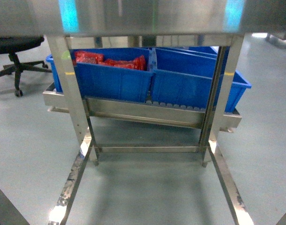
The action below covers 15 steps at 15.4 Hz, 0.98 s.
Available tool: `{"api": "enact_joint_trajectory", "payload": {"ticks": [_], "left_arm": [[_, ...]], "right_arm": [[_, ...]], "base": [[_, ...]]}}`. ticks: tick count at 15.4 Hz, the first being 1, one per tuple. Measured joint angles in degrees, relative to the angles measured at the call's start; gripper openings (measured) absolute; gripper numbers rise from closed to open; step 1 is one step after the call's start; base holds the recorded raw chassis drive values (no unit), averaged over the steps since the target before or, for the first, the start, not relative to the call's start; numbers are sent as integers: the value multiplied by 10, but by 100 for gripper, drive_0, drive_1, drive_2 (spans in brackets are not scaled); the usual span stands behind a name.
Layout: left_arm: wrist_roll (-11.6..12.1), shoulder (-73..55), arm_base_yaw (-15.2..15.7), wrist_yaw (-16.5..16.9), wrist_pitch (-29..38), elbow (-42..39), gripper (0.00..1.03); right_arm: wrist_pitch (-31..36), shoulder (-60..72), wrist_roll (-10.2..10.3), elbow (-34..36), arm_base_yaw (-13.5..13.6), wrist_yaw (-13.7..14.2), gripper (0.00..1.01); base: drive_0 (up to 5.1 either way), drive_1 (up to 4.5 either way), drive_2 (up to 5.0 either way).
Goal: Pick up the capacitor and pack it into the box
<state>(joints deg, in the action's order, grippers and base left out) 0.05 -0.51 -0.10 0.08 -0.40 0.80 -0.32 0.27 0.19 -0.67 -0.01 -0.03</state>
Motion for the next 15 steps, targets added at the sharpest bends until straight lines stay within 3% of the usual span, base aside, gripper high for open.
{"api": "enact_joint_trajectory", "payload": {"ticks": [15], "left_arm": [[0, 0, 0, -1, 0, 0, 43]], "right_arm": [[0, 0, 0, 0, 0, 0, 98]], "base": [[0, 0, 0]]}}
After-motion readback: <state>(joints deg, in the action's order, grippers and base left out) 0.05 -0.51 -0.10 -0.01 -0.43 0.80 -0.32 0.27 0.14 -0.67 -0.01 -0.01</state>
